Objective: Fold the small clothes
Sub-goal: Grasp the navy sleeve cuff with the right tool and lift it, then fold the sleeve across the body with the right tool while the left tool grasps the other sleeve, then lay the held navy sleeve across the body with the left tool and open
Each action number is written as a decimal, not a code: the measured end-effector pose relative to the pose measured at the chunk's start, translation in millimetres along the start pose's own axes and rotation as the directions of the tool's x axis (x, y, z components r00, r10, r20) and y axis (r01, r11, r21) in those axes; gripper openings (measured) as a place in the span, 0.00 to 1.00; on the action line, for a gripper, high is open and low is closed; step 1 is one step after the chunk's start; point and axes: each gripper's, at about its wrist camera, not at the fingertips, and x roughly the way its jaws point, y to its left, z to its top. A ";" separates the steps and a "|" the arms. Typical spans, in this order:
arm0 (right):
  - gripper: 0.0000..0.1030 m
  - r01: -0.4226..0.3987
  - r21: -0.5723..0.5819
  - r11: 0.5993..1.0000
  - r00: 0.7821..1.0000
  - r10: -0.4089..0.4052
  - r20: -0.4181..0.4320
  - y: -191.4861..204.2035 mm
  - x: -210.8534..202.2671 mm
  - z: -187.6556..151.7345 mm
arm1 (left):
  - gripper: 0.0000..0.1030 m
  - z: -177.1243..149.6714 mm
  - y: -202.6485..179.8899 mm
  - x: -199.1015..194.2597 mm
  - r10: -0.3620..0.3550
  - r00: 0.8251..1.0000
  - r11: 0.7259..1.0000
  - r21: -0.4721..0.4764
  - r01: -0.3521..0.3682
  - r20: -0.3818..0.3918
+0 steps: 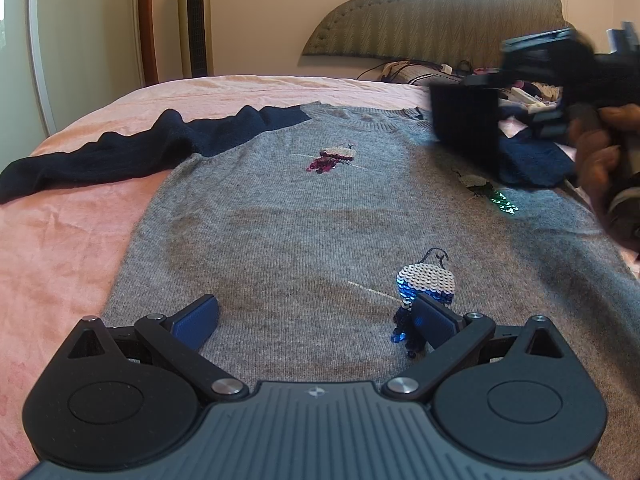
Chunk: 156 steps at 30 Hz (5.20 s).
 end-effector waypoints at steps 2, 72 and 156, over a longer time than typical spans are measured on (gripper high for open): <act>0.69 -0.022 0.065 0.998 0.999 0.020 0.030 1.1 -10.6 -18.5 | 1.00 -0.1 -0.6 -0.2 0.001 1.000 1.000 0.003 -0.001 -0.001; 1.00 0.263 -0.444 0.857 0.960 -0.276 0.036 -20.4 34.9 3.4 | 0.95 90.9 248.5 69.6 0.206 0.977 0.639 -0.764 -0.092 0.056; 0.62 0.237 -0.409 0.881 0.962 -0.271 -0.026 1.5 -4.5 63.5 | 1.00 114.5 77.1 77.8 -0.022 0.988 0.949 -0.308 0.070 0.156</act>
